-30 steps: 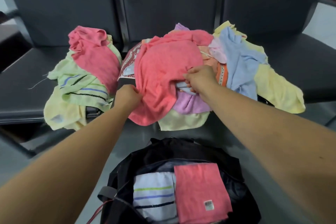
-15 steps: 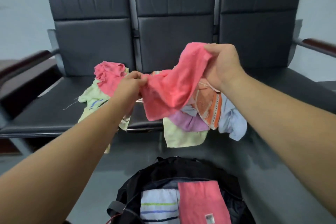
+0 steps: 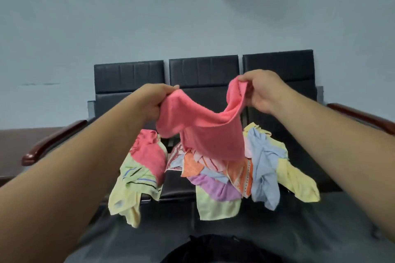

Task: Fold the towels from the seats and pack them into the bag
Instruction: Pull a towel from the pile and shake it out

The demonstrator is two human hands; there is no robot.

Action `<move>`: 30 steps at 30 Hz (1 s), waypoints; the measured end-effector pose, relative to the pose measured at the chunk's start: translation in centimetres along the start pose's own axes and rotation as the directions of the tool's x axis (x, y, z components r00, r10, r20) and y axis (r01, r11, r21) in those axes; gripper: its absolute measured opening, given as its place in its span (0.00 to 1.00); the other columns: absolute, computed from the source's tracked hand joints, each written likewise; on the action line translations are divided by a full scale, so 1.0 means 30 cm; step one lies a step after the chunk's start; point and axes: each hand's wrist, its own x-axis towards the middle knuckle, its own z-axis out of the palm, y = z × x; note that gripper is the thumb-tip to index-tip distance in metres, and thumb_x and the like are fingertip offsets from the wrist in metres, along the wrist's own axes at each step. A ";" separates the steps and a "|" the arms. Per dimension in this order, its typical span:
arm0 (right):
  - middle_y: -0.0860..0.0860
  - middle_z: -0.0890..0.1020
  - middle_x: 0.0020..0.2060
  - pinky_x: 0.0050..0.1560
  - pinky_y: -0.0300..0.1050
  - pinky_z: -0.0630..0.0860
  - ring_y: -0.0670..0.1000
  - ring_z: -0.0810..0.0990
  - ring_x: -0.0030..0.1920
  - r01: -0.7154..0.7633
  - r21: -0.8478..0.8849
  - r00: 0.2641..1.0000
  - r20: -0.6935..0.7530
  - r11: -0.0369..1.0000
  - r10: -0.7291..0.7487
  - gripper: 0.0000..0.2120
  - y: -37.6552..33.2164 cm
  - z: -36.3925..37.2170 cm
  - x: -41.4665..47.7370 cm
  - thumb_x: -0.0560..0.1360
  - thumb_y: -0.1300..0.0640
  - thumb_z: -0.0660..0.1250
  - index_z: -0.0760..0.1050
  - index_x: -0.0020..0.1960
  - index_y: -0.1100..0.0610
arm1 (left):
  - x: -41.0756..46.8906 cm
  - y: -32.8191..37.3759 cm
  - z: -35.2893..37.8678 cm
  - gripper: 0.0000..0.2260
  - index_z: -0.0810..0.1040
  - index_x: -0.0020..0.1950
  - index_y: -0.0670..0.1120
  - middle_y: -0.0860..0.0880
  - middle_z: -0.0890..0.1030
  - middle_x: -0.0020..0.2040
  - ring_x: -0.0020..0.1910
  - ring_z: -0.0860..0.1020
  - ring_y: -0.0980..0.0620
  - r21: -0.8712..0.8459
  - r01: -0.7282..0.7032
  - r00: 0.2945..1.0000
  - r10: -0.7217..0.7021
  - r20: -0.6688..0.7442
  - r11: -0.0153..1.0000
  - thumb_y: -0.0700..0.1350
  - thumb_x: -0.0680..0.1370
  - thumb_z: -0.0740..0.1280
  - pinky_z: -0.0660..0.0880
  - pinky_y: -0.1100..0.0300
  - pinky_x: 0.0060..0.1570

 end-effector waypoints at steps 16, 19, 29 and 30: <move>0.54 0.83 0.45 0.56 0.44 0.81 0.50 0.83 0.50 0.377 -0.104 0.926 0.058 0.921 -0.372 0.15 -0.354 -0.128 -0.016 0.76 0.74 0.65 0.79 0.58 0.62 | -0.126 0.315 -0.078 0.16 0.82 0.54 0.44 0.49 0.86 0.45 0.49 0.83 0.50 0.347 -0.468 0.881 0.459 0.113 0.813 0.25 0.75 0.66 0.80 0.63 0.52; 0.59 0.86 0.46 0.48 0.42 0.84 0.50 0.87 0.43 0.359 -0.391 0.918 -0.013 0.847 -0.396 0.10 -0.289 -0.166 -0.014 0.74 0.65 0.76 0.83 0.54 0.63 | -0.107 0.234 -0.125 0.10 0.84 0.49 0.46 0.48 0.85 0.41 0.40 0.81 0.54 0.624 -0.381 0.885 0.464 0.034 0.682 0.32 0.74 0.72 0.80 0.62 0.48; 0.54 0.78 0.44 0.45 0.45 0.79 0.49 0.78 0.38 -0.189 0.248 0.982 0.071 0.950 0.177 0.11 -0.133 -0.233 -0.010 0.82 0.68 0.59 0.74 0.60 0.57 | -0.059 0.067 -0.111 0.10 0.82 0.42 0.45 0.50 0.78 0.30 0.29 0.77 0.56 -0.062 0.126 0.991 -0.123 0.043 0.990 0.49 0.79 0.70 0.73 0.66 0.32; 0.54 0.77 0.44 0.44 0.43 0.79 0.48 0.78 0.37 -0.215 0.286 0.976 0.100 0.934 0.194 0.12 -0.115 -0.235 -0.006 0.82 0.69 0.58 0.73 0.60 0.58 | -0.048 0.057 -0.095 0.09 0.81 0.43 0.46 0.51 0.77 0.31 0.30 0.75 0.56 -0.071 0.147 0.989 -0.146 0.015 0.987 0.49 0.80 0.69 0.71 0.66 0.31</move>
